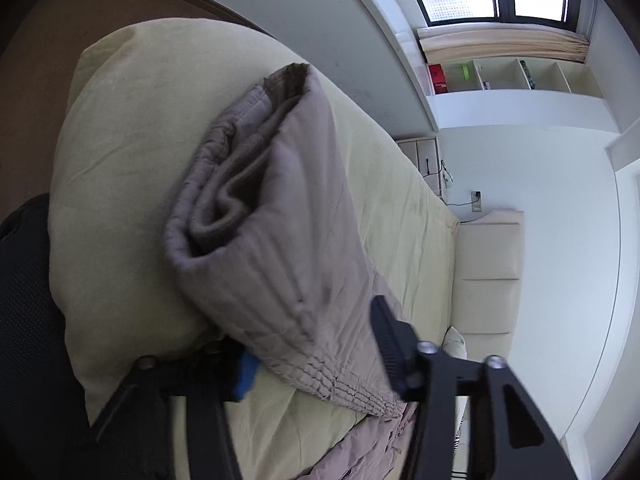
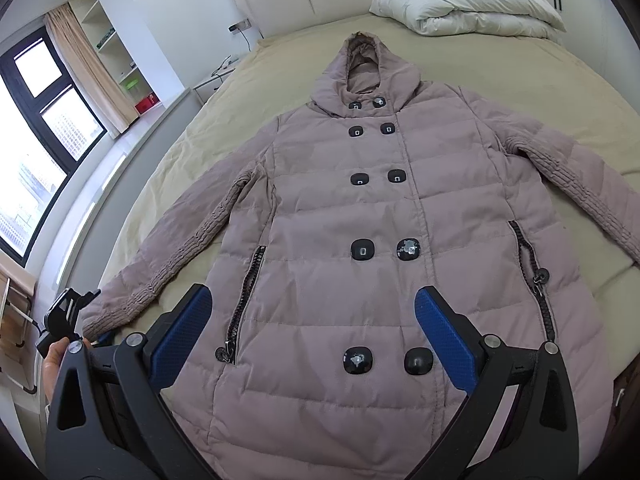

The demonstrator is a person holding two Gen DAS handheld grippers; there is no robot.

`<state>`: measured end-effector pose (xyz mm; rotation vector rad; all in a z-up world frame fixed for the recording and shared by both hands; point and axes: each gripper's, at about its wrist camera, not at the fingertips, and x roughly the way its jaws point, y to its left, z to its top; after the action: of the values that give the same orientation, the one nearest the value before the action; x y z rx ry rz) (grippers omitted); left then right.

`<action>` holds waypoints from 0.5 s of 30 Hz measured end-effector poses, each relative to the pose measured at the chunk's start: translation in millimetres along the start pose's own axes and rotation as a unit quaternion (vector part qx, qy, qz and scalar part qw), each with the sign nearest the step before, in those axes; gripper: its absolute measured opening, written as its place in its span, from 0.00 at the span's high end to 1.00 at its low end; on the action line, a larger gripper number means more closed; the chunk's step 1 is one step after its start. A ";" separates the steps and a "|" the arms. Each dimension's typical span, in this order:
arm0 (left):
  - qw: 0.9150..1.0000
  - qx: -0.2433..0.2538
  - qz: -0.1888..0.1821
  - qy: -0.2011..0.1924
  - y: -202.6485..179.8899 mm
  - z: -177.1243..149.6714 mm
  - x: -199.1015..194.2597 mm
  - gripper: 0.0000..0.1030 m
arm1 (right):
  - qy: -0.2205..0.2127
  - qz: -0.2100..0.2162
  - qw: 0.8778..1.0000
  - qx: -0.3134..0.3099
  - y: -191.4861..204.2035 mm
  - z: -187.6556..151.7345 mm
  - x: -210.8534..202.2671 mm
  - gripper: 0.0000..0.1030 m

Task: Fold large clothes
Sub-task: 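Grasp the cuff of the coat sleeve with the left gripper and lift, then fold the held sleeve across the coat front with the left gripper and release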

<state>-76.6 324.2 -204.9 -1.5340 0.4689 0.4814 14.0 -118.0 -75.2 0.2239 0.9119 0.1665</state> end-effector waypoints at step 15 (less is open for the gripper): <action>0.748 0.661 0.009 -0.062 -156.1 -165.5 -20.1 0.83 | -0.001 0.090 0.994 0.059 -39.2 33.8 13.2 0.00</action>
<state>-2.3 161.3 -63.0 -0.1043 0.5289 0.1430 50.9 -156.8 -75.5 0.4173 0.9007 0.2801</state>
